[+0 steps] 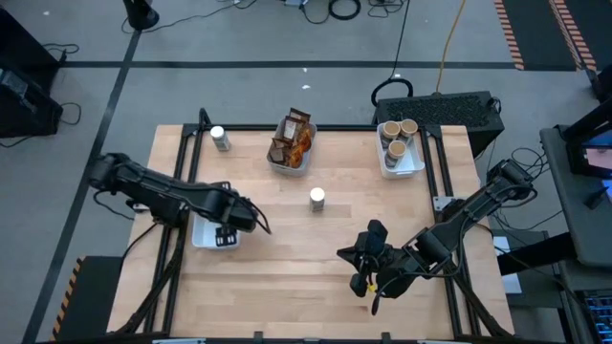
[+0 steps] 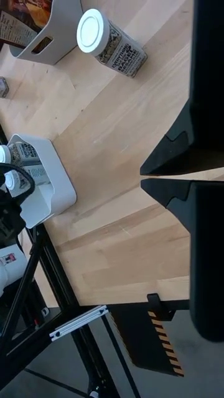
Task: Sort spices by type
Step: Put the white spice bottle into the bottom white bin
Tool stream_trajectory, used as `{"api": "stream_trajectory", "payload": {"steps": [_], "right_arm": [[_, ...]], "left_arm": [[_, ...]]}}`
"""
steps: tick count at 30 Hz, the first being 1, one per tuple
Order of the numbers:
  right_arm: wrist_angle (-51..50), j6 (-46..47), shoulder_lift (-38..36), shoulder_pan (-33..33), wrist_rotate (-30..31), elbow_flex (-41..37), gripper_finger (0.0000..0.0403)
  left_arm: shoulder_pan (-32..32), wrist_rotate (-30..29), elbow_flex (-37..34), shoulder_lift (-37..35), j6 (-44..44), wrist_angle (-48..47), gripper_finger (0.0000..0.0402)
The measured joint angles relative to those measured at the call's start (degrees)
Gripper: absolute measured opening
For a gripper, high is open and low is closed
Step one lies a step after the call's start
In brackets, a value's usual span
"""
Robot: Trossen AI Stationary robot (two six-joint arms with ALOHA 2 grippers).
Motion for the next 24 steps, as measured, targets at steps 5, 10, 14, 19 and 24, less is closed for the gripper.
{"api": "stream_trajectory", "payload": {"steps": [5, 10, 14, 19, 24], "right_arm": [[0.0, -0.1, 0.0, 0.0, -0.1, 0.0, 0.0], [0.0, -0.2, 0.0, 0.0, -0.3, 0.0, 0.0], [0.0, -0.2, 0.0, 0.0, -0.3, 0.0, 0.0], [0.0, -0.2, 0.0, 0.0, -0.3, 0.0, 0.0], [0.1, 0.0, 0.0, 0.2, -0.3, 0.0, 0.0]], "left_arm": [[0.0, 0.0, 0.0, 1.6, -0.4, -0.8, 0.0272], [0.0, 1.7, 0.0, 3.8, -0.2, -2.7, 0.0263], [0.0, 4.4, -0.1, 5.1, -0.1, -4.6, 0.0262], [0.0, 6.2, -0.1, 6.4, -0.1, -7.3, 0.0262], [0.0, 6.4, -0.1, 6.6, -0.2, -8.8, 0.0262]]}}
